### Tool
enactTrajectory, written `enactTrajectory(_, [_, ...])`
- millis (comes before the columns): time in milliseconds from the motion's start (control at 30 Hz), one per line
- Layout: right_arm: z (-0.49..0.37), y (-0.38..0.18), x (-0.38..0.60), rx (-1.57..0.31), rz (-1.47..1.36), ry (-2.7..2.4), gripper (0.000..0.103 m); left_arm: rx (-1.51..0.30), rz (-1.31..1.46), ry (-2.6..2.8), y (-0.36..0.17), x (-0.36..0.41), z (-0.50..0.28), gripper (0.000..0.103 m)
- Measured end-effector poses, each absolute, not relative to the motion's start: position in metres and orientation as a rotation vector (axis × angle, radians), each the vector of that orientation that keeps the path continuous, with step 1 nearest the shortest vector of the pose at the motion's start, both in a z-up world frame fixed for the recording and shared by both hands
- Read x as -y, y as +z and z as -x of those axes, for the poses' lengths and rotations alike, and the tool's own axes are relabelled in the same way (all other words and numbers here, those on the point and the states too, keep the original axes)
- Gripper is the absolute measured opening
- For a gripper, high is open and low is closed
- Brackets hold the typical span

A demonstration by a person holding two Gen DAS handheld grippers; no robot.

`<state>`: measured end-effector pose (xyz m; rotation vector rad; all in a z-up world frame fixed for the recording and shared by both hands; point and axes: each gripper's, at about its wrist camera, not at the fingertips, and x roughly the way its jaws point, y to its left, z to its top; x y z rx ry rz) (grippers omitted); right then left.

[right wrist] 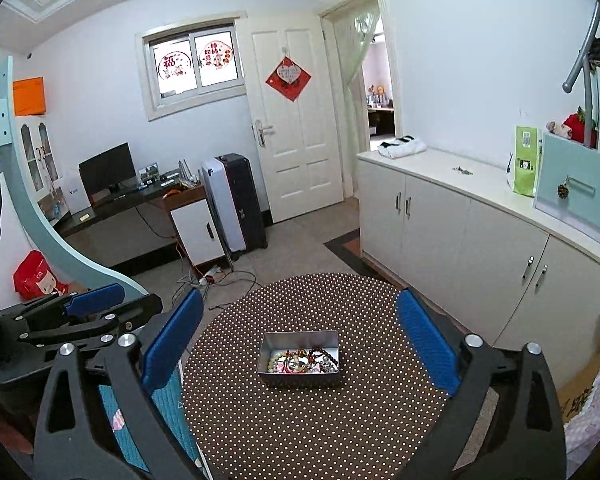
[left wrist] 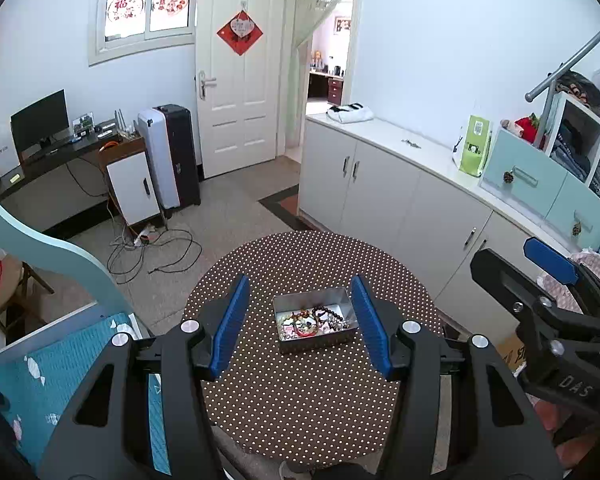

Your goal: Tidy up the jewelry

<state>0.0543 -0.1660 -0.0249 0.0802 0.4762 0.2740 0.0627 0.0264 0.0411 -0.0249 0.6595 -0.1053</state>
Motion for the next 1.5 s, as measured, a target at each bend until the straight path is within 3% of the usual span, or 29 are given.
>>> enactTrajectory(1500, [-0.021,-0.011,0.179,-0.433,-0.028,0.298,0.095,-0.604,0.009,-0.051,0.058,-0.003,-0.034,0.054])
